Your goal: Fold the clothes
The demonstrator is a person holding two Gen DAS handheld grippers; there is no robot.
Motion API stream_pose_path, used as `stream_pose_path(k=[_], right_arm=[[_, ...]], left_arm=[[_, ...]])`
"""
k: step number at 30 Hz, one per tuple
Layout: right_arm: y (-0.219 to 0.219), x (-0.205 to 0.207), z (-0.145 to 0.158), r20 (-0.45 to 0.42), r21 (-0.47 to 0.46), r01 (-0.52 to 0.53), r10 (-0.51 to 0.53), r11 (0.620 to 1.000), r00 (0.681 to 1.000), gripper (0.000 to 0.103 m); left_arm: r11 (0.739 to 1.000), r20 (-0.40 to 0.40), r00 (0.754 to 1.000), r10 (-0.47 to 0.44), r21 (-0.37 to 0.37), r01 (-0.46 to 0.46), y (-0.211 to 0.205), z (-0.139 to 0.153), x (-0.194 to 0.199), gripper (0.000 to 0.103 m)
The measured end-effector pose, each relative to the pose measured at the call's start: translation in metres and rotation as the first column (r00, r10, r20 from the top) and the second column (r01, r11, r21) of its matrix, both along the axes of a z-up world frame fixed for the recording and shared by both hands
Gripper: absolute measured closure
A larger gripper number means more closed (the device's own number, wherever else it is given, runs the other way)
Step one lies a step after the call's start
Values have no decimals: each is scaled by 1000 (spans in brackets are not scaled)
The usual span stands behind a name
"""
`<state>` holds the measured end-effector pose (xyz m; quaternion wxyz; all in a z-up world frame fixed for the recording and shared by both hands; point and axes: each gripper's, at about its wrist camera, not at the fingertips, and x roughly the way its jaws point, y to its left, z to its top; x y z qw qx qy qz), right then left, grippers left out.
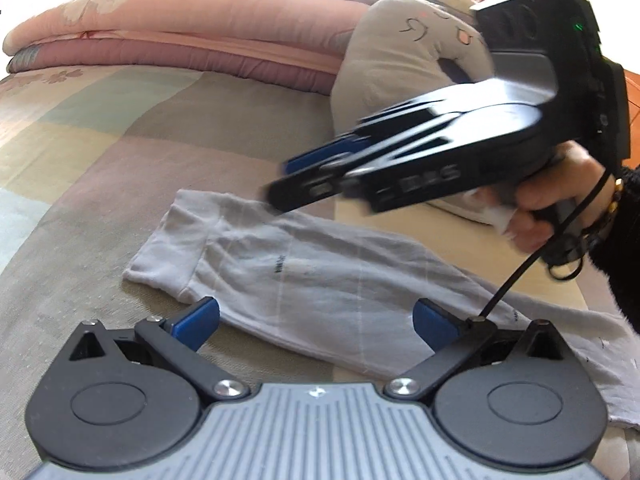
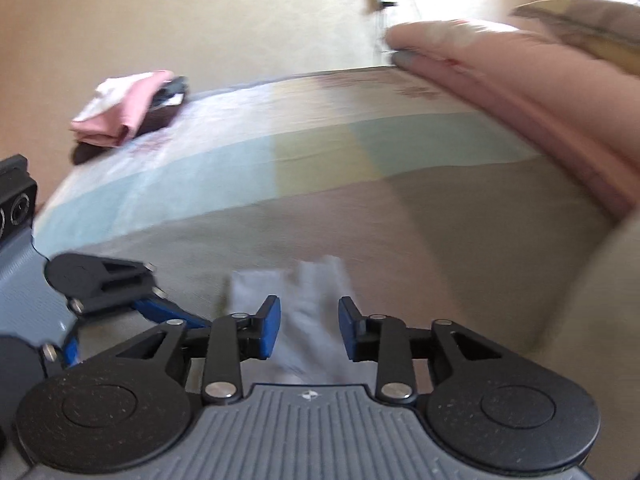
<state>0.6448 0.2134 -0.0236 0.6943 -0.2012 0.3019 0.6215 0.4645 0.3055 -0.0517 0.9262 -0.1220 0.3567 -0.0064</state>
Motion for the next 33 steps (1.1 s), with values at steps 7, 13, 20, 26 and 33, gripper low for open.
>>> stream_pose_path(k=[7, 13, 20, 26, 33], right_arm=[[-90, 5, 17, 116, -95, 173, -162, 980, 980, 66], [-175, -15, -9, 161, -199, 351, -323, 915, 933, 67], [-252, -35, -25, 104, -181, 508, -497, 842, 861, 70], [-263, -58, -27, 158, -182, 513, -490, 839, 857, 70], [-260, -72, -34, 195, -194, 479, -445, 856, 874, 70]], left_arm=[[999, -27, 1000, -13, 34, 14, -9, -4, 7, 1], [996, -25, 998, -61, 62, 62, -25, -5, 14, 1], [991, -47, 994, -94, 89, 98, -37, -10, 22, 1], [988, -57, 993, -103, 106, 109, -42, -11, 24, 1], [981, -28, 989, -147, 121, 150, -55, -3, 24, 1]])
